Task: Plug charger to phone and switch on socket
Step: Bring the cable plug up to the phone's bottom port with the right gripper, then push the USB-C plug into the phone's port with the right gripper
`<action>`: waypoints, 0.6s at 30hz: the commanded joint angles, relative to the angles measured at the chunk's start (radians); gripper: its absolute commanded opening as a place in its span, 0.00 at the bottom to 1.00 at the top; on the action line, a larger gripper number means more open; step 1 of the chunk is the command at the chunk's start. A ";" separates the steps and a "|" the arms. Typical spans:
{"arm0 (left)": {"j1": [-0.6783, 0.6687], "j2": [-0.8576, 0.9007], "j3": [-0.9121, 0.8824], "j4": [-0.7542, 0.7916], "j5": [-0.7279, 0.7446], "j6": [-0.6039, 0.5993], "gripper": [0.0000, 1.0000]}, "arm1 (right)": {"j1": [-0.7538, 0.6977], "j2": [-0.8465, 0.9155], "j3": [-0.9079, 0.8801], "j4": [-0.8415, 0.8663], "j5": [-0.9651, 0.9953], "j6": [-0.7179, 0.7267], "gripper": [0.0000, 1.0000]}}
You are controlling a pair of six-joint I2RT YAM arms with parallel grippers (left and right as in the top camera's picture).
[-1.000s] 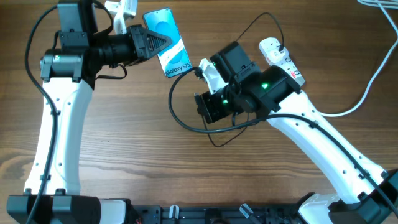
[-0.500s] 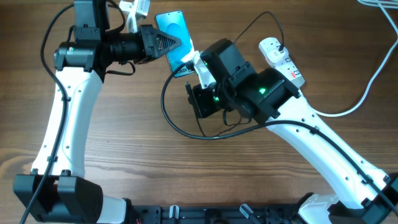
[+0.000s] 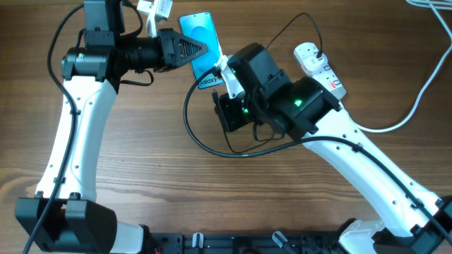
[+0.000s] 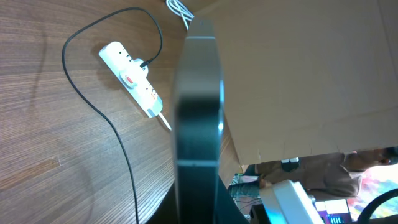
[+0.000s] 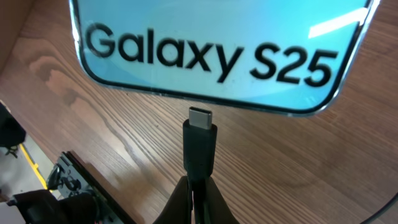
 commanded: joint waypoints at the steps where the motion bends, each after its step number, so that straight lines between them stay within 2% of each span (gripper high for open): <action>1: 0.000 -0.002 0.008 0.010 0.028 0.024 0.04 | 0.003 -0.012 0.051 0.002 0.018 0.019 0.04; 18: 0.000 -0.002 0.008 0.014 0.066 0.050 0.04 | -0.005 -0.012 0.051 -0.008 0.021 0.031 0.04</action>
